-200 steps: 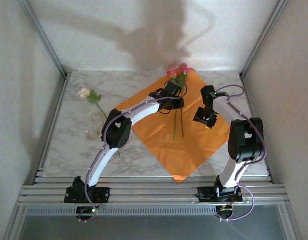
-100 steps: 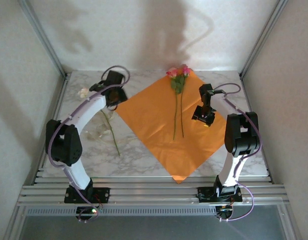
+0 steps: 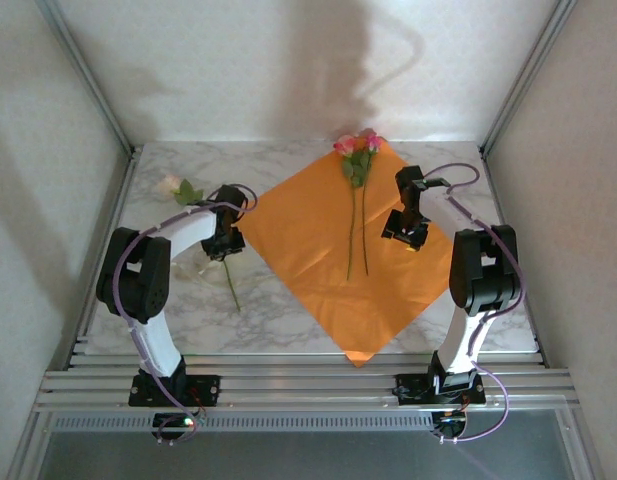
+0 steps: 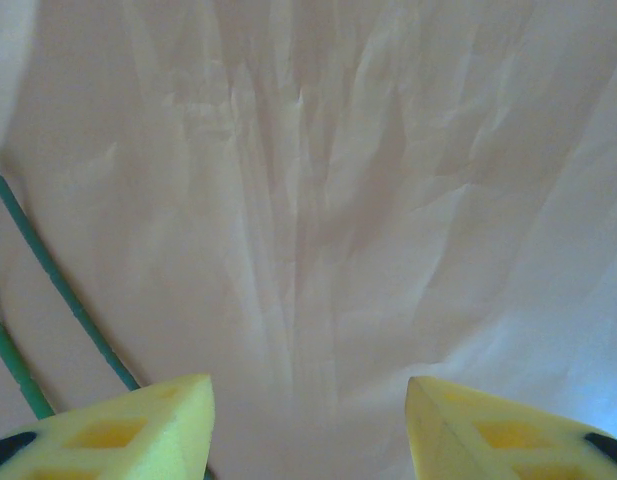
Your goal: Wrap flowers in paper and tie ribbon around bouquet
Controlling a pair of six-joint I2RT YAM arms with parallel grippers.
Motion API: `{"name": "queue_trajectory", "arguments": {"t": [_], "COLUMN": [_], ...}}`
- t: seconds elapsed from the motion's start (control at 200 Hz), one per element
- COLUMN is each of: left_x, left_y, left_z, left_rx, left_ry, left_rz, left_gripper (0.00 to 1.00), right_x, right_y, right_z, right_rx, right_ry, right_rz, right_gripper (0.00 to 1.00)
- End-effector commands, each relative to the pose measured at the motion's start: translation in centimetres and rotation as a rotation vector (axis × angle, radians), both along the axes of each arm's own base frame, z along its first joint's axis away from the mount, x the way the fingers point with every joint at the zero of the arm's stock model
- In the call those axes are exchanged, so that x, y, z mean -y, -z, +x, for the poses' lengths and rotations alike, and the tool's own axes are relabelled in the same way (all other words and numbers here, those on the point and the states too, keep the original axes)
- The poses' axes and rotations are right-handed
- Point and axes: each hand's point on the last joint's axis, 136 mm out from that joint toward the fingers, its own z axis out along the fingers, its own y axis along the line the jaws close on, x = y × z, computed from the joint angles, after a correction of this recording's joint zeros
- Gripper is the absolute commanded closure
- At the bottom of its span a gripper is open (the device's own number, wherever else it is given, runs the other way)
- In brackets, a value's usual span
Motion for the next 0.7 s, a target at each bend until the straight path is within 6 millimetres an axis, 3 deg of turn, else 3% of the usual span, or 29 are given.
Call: {"name": "queue_trajectory", "arguments": {"t": [0.0,0.165,0.25,0.43,0.696], "left_x": [-0.6,-0.2,0.5,2.9,1.6], "left_y": [0.0,-4.0,-5.1,-2.7,1.0], "left_z": [-0.2,-1.8,-2.9,-5.1,-6.3], "left_rx": [-0.004,0.066,0.089,0.040,-0.035], "left_ry": [-0.017,-0.086,-0.102,-0.071,-0.038], "left_rz": [0.025,0.003,-0.055,-0.172,-0.090], "left_gripper": [0.65,0.58,0.59,0.62,0.64], "right_x": [0.1,0.1,0.2,0.1,0.1], "right_y": [-0.9,-1.1,-1.1,-0.8,-1.1], "right_z": [-0.8,-0.8,-0.9,-0.8,-0.9], "right_rx": [0.004,0.010,0.009,0.003,0.006], "right_ry": [-0.014,-0.016,-0.014,-0.017,-0.020], "right_rz": [-0.007,-0.013,-0.012,-0.011,-0.010], "right_gripper": [0.47,0.47,0.47,0.47,0.47]}}
